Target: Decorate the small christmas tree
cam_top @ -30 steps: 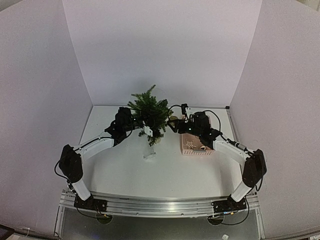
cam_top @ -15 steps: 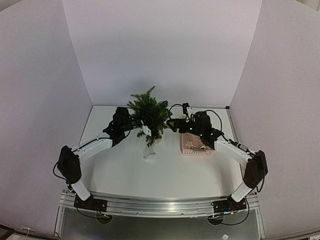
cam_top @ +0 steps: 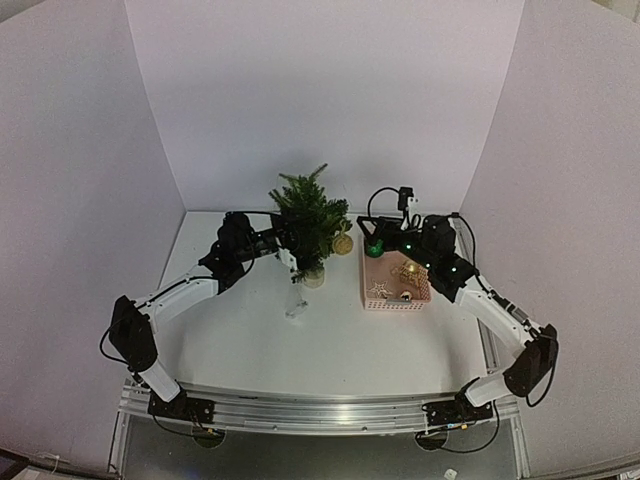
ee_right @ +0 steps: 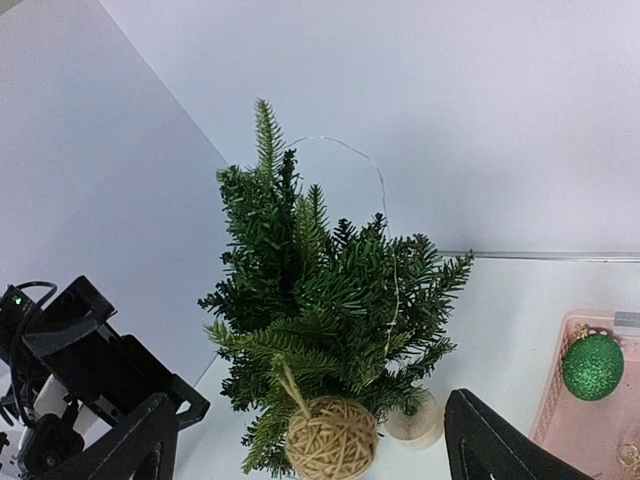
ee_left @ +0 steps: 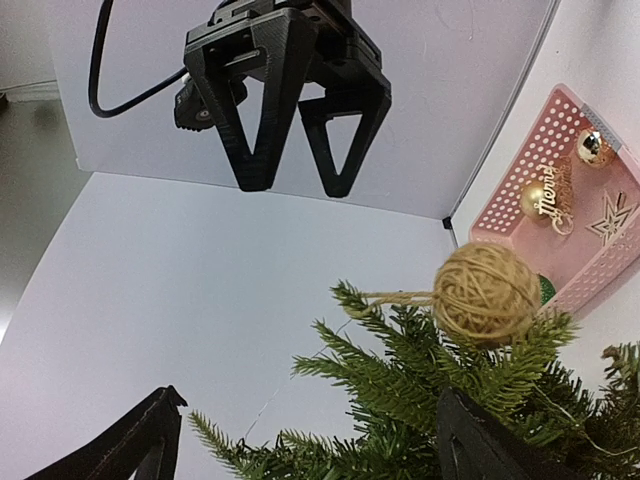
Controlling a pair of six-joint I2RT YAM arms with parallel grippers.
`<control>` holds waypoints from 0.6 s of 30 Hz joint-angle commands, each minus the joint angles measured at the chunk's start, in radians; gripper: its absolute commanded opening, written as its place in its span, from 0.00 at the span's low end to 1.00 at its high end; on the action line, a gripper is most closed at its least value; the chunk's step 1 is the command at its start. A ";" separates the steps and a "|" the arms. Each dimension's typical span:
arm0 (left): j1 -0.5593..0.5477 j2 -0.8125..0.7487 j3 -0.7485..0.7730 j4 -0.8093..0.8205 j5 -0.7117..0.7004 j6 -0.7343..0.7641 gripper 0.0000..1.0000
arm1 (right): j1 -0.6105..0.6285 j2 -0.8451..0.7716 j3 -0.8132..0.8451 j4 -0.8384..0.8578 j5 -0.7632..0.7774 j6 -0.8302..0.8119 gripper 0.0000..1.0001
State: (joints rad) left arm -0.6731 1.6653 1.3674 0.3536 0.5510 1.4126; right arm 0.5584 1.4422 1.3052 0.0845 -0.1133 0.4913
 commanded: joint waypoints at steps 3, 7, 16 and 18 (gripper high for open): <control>0.004 -0.040 0.002 -0.005 0.019 -0.016 0.89 | -0.009 0.003 0.023 -0.029 0.008 0.022 0.89; 0.004 -0.047 -0.002 0.005 0.009 -0.019 0.89 | -0.012 0.018 0.035 -0.039 0.007 0.021 0.89; 0.035 -0.073 0.008 -0.024 -0.042 -0.102 0.90 | -0.054 0.101 0.181 -0.399 0.217 0.032 0.87; 0.044 -0.083 0.011 -0.035 -0.056 -0.139 0.90 | -0.079 0.116 0.177 -0.435 0.220 0.054 0.86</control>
State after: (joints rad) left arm -0.6521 1.6481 1.3663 0.3378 0.5357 1.3569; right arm 0.5269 1.5224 1.4381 -0.1821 0.0190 0.5091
